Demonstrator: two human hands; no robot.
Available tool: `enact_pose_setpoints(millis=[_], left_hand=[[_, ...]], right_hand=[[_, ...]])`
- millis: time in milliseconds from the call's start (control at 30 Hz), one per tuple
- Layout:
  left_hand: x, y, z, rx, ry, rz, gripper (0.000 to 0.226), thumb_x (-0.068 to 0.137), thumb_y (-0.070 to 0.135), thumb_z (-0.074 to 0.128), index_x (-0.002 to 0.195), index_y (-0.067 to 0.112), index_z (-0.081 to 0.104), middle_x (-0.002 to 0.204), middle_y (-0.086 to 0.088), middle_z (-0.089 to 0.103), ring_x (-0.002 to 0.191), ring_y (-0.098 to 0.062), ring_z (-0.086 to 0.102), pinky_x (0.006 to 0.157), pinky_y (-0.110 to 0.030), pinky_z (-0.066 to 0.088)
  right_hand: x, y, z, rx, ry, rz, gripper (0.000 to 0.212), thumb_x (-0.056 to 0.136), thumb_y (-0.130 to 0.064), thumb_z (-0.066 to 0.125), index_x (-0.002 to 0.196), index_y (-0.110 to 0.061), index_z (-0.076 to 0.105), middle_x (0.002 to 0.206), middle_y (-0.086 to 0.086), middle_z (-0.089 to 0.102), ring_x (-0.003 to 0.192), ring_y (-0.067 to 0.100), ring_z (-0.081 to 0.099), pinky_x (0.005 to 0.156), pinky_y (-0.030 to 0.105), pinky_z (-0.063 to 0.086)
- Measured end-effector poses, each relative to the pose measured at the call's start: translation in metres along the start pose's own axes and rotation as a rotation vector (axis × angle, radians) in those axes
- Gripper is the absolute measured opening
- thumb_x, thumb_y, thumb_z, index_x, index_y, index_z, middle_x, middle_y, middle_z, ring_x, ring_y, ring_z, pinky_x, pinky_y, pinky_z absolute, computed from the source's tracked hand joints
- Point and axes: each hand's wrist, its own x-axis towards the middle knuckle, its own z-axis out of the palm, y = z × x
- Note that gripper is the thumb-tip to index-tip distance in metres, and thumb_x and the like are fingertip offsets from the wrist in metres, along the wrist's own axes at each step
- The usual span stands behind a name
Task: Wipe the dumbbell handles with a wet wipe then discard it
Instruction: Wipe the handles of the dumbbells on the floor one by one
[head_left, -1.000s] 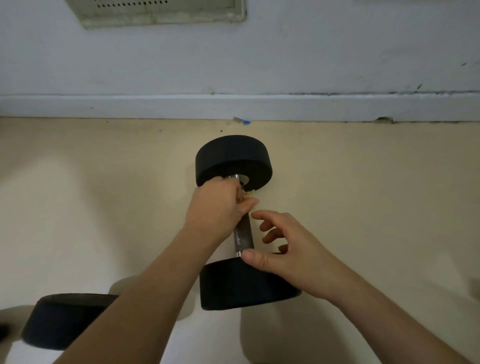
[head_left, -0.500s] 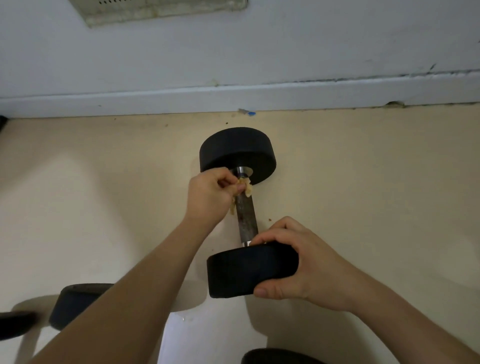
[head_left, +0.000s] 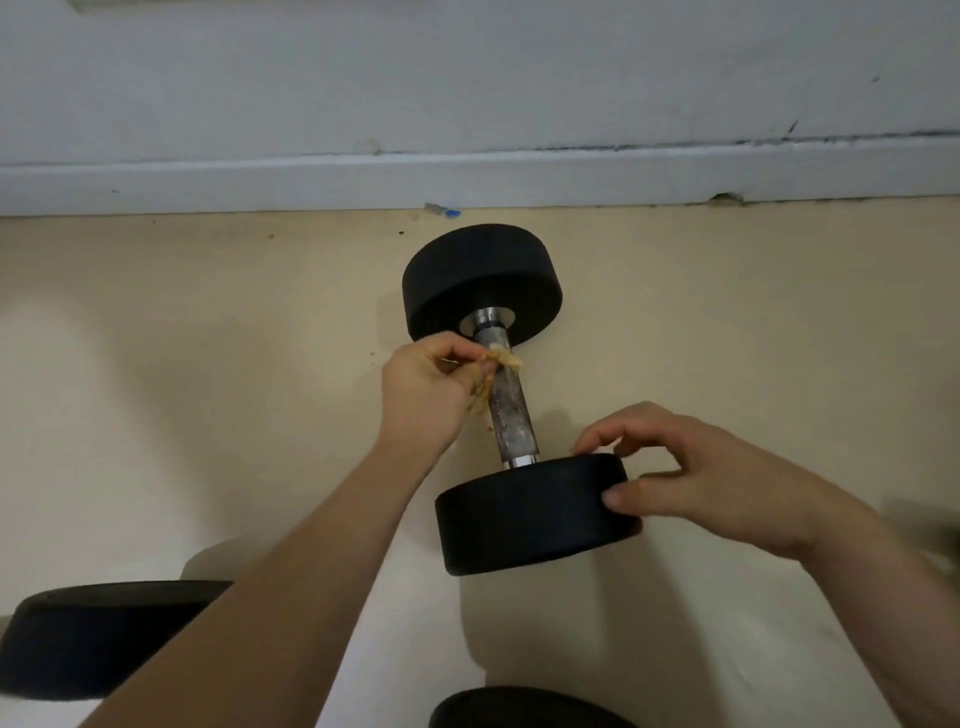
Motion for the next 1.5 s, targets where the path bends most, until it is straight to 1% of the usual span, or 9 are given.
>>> enact_pose_setpoints(millis=[200,333,600,800,1000,1133,1200,1300,1500], left_hand=[[-0.016,0.007,0.024,0.223,-0.325,0.243,0.022,0.074,0.003,0.075,0.074,0.025,0.072,0.082,0.012,0.066,0.080,-0.003,0.063,0.076,-0.018,0.052],[0.011,0.028,0.060,0.305,-0.081,0.369,0.011,0.080,0.006,0.070,0.088,0.013,0.074,0.092,0.004,0.066,0.084,-0.004,0.059,0.075,-0.008,0.045],[0.008,0.025,0.073,0.339,-0.474,0.481,0.014,0.076,0.005,0.074,0.083,0.017,0.076,0.083,0.011,0.065,0.080,-0.003,0.063,0.080,-0.025,0.055],[0.028,0.030,0.098,0.284,-0.095,0.465,0.016,0.080,0.002,0.068,0.089,0.014,0.076,0.092,0.002,0.069,0.083,-0.002,0.060,0.081,-0.015,0.050],[0.004,0.033,0.110,0.246,-0.490,0.556,0.015,0.076,0.001,0.073,0.087,0.011,0.076,0.088,0.003,0.071,0.084,-0.007,0.065,0.080,-0.033,0.056],[0.034,0.050,0.116,0.329,-0.252,0.511,0.014,0.082,0.008,0.069,0.092,0.014,0.076,0.097,0.004,0.069,0.089,-0.006,0.061,0.082,-0.011,0.047],[0.033,0.057,0.121,0.333,-0.155,0.399,0.014,0.085,0.009,0.066,0.093,0.015,0.076,0.100,0.004,0.068,0.092,-0.009,0.060,0.082,-0.012,0.045],[0.010,0.062,0.124,0.491,-0.424,0.489,0.014,0.085,0.011,0.064,0.093,0.018,0.075,0.097,0.007,0.067,0.090,-0.008,0.060,0.089,-0.025,0.048],[0.012,0.067,0.109,0.594,-0.494,0.449,0.016,0.089,0.017,0.062,0.101,0.019,0.073,0.098,0.004,0.069,0.089,-0.007,0.062,0.084,-0.021,0.048]], right_hand=[[-0.012,-0.017,0.028,-0.365,0.279,0.196,0.101,0.062,-0.087,0.023,0.146,-0.032,0.017,0.135,0.001,0.042,0.116,0.018,0.048,0.083,0.027,0.039],[-0.010,-0.001,0.020,-0.051,0.420,0.316,0.111,0.059,-0.087,0.037,0.149,-0.027,0.012,0.147,0.003,0.038,0.128,0.022,0.043,0.096,0.034,0.039],[-0.011,0.015,0.002,-0.064,0.600,0.342,0.084,0.078,-0.075,0.038,0.142,-0.022,0.030,0.134,0.007,0.049,0.118,0.025,0.049,0.088,0.035,0.042],[-0.014,0.036,-0.021,0.270,0.614,0.304,0.071,0.078,-0.064,0.057,0.137,-0.028,0.046,0.136,-0.003,0.051,0.122,0.015,0.049,0.104,0.035,0.039],[-0.024,0.039,-0.042,0.451,0.614,0.278,0.035,0.091,-0.034,0.054,0.099,-0.001,0.061,0.110,0.020,0.062,0.104,0.029,0.059,0.101,0.043,0.039],[-0.022,0.042,-0.040,0.467,0.627,0.252,0.043,0.092,-0.031,0.054,0.113,0.006,0.056,0.115,0.025,0.058,0.104,0.033,0.057,0.100,0.045,0.039],[-0.018,0.042,-0.037,0.450,0.616,0.239,0.041,0.091,-0.034,0.055,0.124,-0.010,0.058,0.120,0.011,0.062,0.101,0.017,0.061,0.089,0.029,0.047],[-0.015,0.042,-0.032,0.424,0.590,0.190,0.038,0.090,-0.038,0.055,0.127,-0.034,0.051,0.122,-0.004,0.057,0.096,0.002,0.056,0.069,0.014,0.042],[-0.001,0.034,-0.033,-0.054,0.673,0.098,0.043,0.085,-0.036,0.055,0.127,-0.041,0.046,0.121,-0.010,0.052,0.104,0.010,0.052,0.089,0.038,0.047]])
